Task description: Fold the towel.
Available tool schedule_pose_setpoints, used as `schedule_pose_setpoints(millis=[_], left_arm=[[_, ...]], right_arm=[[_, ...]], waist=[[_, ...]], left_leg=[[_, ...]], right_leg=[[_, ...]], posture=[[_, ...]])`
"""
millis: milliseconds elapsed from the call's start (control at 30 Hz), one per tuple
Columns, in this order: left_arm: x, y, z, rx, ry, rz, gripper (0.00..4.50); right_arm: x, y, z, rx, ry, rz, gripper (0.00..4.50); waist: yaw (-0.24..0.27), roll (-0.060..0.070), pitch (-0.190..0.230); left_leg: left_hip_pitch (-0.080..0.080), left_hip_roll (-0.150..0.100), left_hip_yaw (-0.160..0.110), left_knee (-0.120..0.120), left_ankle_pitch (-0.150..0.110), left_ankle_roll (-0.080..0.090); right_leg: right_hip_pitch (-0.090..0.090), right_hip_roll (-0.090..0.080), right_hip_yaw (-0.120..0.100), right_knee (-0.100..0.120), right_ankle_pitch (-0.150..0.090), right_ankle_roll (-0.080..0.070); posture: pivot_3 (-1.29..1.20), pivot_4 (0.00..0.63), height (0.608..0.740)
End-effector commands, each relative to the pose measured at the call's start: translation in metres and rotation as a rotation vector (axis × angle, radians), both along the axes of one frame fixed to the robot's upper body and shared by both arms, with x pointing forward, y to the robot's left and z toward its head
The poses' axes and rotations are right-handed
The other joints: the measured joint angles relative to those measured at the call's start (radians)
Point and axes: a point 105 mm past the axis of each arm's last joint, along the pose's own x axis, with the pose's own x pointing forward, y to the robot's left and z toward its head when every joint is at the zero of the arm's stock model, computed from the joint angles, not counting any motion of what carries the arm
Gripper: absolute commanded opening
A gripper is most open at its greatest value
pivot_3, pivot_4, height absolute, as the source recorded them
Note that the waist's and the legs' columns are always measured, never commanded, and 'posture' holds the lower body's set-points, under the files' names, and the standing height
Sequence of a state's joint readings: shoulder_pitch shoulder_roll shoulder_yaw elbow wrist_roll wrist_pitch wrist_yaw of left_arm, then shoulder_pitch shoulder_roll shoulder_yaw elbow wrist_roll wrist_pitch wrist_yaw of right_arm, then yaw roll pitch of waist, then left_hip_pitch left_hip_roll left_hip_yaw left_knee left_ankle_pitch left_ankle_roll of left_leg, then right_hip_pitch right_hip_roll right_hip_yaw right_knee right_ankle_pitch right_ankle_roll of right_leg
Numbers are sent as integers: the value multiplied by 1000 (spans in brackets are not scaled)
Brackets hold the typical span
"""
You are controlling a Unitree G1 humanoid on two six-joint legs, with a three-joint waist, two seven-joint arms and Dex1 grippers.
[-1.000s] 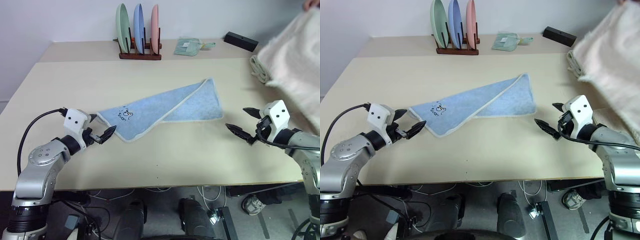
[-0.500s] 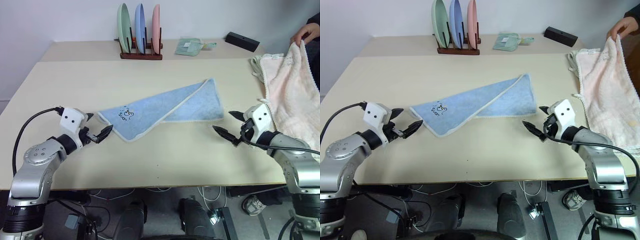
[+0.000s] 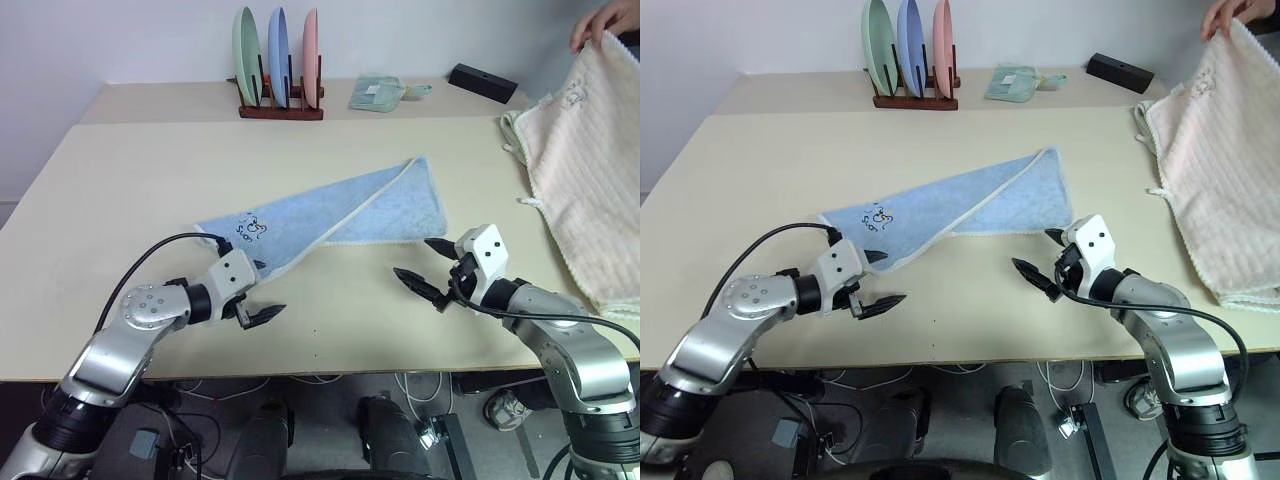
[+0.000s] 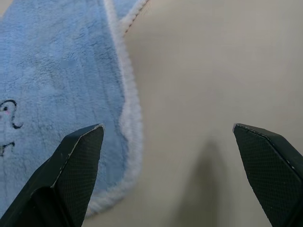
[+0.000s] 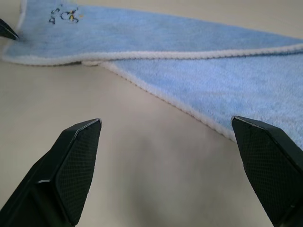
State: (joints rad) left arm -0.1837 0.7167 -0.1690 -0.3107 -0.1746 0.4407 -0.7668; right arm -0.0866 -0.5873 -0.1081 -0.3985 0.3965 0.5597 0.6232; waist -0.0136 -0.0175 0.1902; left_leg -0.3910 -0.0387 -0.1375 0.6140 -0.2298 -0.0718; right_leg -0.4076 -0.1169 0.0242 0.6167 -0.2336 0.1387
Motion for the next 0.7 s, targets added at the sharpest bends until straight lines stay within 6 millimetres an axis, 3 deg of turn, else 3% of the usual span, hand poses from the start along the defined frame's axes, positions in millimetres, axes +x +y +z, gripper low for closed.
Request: schedule_pose_setpoints(millis=[33, 267, 367, 467, 700], left_arm=[[13, 5, -2, 44, -52, 51, 4473], [37, 25, -14, 102, -71, 176, 4473], [41, 23, -15, 64, -51, 178, 4473], [40, 22, -16, 49, -43, 171, 3668], [46, 34, -12, 43, -62, 232, 117]], right_arm=[[-3, 0, 10, 0, -54, -19, 4500], [-6, -2, 7, -1, -55, -38, 4500], [-7, -3, 5, -1, -52, -42, 4500], [-8, -3, 3, -3, -50, -46, 4500], [-10, -4, 2, -5, -50, -51, 4500]], waist=[[1, 0, 0], [1, 0, -1], [0, 1, -1], [-1, 2, -1], [-5, 2, -2]], left_leg=[[0, 0, 0, 0, 0, 0], [1, 0, 0, 1, 0, 0], [1, 0, 0, 1, 0, 0], [1, 0, 0, 1, 0, 0], [2, 0, 0, 1, 0, 0]], right_leg=[[0, 0, 0, 0, 0, 0], [1, 0, 0, 0, 0, 0], [1, 0, 0, 1, 0, 0], [1, 0, 0, 1, 0, 0], [1, 0, 0, 1, 0, 0]], posture=[[0, 150, 740], [0, 150, 740], [0, 150, 740], [0, 150, 740], [0, 150, 740]])
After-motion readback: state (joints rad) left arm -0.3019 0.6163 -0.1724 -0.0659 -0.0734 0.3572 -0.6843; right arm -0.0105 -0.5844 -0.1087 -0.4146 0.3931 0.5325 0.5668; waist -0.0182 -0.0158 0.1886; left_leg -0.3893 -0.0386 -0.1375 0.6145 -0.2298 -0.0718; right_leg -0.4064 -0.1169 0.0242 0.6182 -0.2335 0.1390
